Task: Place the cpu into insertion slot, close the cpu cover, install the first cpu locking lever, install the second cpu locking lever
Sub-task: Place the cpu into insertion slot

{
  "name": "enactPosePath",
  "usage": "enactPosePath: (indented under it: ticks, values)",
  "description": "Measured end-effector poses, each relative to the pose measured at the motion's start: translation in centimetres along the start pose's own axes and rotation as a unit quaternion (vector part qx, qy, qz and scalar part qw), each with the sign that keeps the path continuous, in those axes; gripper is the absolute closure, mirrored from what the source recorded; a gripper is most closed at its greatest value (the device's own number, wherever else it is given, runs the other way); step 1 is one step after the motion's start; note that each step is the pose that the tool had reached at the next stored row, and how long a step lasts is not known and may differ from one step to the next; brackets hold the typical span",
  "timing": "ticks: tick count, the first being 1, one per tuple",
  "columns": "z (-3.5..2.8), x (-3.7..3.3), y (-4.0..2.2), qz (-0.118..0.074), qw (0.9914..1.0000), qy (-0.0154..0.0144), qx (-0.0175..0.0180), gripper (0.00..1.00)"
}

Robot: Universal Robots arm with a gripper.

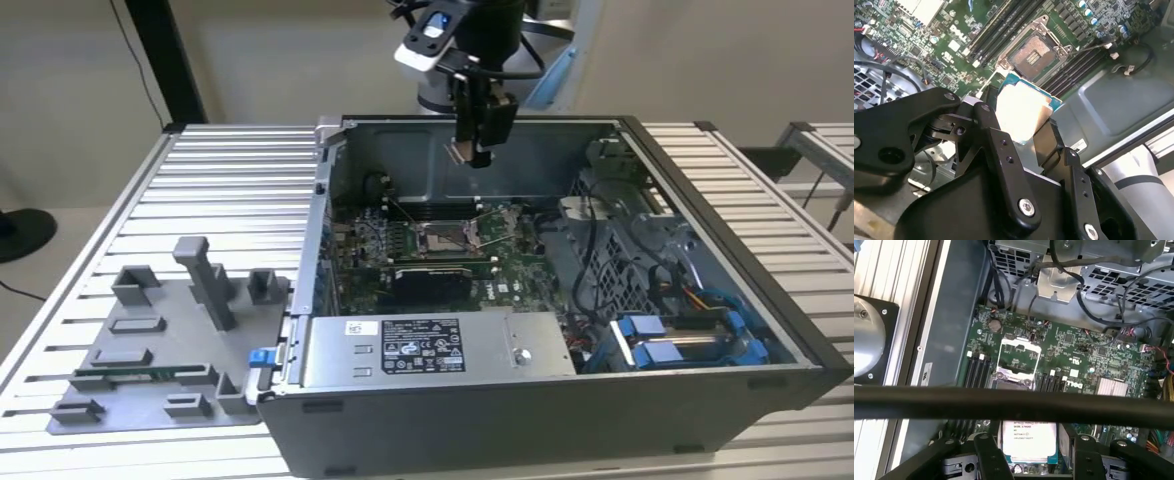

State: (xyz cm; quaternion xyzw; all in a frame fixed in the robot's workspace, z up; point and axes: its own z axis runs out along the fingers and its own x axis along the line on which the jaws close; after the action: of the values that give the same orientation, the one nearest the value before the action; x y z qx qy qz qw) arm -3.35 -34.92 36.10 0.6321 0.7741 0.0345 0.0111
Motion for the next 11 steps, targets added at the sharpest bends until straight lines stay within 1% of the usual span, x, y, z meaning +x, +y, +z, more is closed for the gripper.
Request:
enactPosePath:
  ticks: [6, 11]
  values:
    - [0.01, 0.1, -0.05, 0.017, 0.99985, -0.0011, -0.0005, 1.0]
    - [0.02, 0.12, -0.07, 0.034, 0.99941, -0.0023, -0.0009, 1.0]
